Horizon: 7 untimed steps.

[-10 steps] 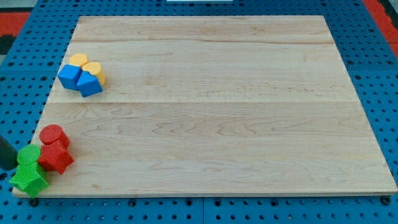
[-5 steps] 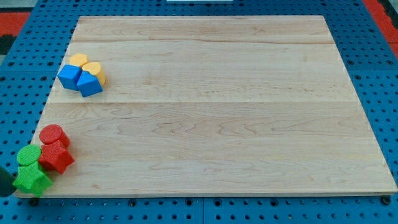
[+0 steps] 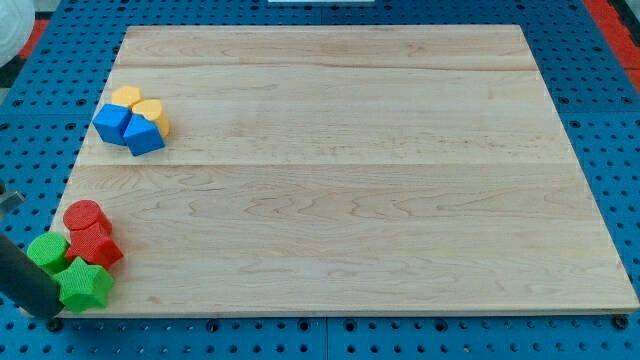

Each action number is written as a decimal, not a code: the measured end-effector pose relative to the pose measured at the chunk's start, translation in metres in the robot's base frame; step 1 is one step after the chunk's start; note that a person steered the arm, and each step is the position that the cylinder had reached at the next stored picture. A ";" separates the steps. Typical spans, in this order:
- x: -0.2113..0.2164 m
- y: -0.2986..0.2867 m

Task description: Adjust the green circle bottom side of the red star

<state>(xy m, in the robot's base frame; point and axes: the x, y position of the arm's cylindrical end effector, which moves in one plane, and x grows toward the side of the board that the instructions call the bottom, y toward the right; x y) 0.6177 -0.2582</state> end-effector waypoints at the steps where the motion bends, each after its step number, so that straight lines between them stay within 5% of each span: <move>1: -0.006 0.000; 5: 0.001 0.004; 7: 0.000 0.074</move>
<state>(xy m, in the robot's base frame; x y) 0.6178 -0.1846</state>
